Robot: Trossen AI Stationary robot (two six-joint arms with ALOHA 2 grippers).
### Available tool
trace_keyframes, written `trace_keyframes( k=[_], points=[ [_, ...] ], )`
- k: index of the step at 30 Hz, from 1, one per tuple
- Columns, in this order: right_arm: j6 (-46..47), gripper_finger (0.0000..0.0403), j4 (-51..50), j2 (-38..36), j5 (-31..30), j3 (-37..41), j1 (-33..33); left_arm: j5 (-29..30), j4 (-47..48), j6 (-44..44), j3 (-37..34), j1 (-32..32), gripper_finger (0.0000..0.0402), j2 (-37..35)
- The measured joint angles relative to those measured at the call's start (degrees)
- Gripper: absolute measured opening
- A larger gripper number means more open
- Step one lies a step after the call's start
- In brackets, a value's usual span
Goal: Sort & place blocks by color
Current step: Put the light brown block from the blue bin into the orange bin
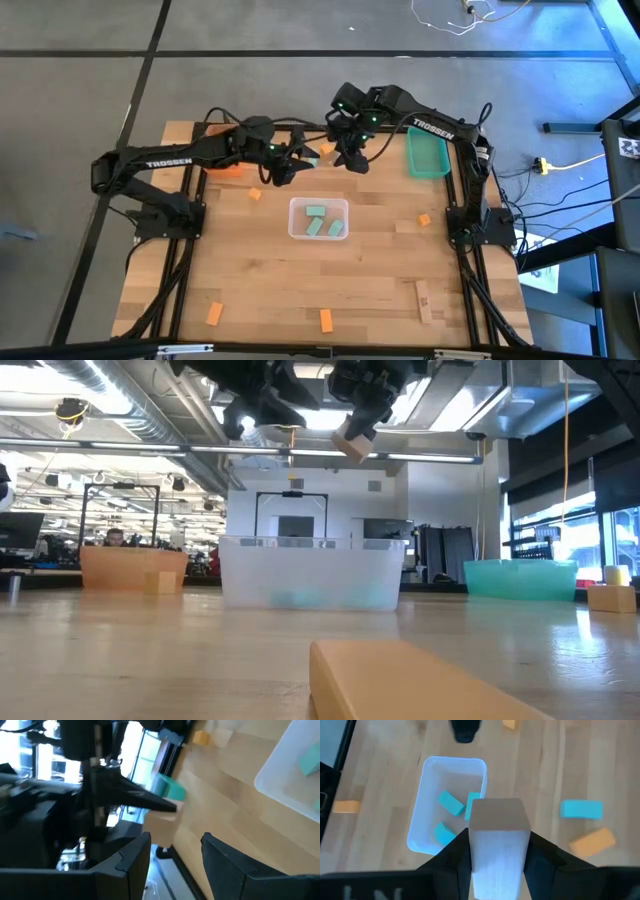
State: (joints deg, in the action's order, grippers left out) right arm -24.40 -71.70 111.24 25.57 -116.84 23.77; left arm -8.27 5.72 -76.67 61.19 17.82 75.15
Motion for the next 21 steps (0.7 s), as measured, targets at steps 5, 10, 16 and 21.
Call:
trace_keyframes(
  k=[5,10,16,21],
  points=[
    [1.73,0.0130,-0.83,0.00,0.19,0.02,-0.02,-2.43,-4.15,-0.02,0.00,0.00,0.0165,1.52],
    [1.69,0.0130,-0.52,0.00,2.79,0.00,-0.29,-4.90,-6.38,-0.08,0.00,-0.02,0.0165,2.94],
    [1.65,0.0130,-0.48,0.04,2.54,0.00,-1.10,-4.94,-7.16,-0.12,-0.04,-0.02,0.0165,3.70],
    [1.38,0.0130,0.43,0.04,2.49,0.00,-2.07,-4.94,-8.74,-0.43,0.04,-0.11,0.0165,4.80]
  ],
)
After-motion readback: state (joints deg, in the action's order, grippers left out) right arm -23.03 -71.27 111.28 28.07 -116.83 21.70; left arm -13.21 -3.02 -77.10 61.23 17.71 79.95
